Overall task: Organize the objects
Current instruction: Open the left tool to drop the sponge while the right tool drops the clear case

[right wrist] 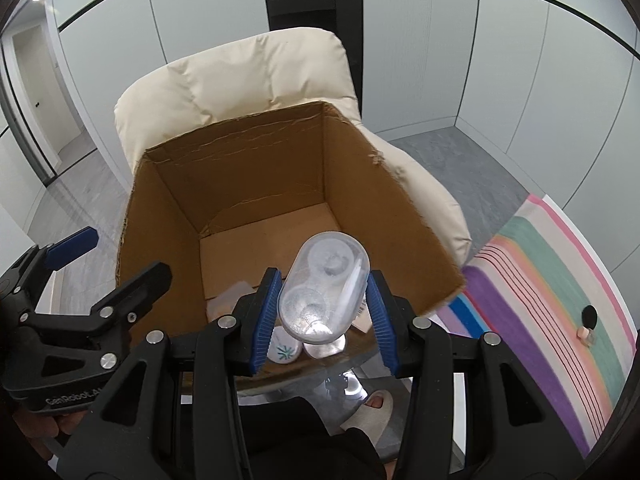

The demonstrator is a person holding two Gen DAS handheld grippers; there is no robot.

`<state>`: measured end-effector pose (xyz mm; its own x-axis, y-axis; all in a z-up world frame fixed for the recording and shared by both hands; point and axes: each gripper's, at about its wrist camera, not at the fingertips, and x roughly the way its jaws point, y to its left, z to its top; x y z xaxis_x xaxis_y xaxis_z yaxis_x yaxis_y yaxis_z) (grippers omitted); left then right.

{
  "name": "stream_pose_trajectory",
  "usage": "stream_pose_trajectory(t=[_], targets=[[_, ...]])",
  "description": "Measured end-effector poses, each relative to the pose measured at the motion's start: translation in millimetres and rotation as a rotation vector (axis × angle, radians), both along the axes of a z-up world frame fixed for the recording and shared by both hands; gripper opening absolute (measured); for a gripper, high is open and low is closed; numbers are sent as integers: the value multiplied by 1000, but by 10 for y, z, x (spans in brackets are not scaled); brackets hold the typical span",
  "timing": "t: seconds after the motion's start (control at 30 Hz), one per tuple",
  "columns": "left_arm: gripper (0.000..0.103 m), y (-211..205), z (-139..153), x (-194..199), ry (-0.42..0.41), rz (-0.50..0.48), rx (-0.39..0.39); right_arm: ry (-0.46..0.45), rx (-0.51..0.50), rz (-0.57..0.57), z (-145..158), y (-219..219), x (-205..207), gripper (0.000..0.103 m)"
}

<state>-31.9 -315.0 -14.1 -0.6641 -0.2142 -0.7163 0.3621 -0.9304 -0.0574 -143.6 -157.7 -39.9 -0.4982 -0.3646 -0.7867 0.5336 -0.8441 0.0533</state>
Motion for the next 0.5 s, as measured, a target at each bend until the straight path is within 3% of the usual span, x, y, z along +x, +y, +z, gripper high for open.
stream_pose_trajectory(t=[0.5], targets=[[103, -455, -42, 250, -27, 95, 40, -16, 11, 74, -61, -455, 86, 46]])
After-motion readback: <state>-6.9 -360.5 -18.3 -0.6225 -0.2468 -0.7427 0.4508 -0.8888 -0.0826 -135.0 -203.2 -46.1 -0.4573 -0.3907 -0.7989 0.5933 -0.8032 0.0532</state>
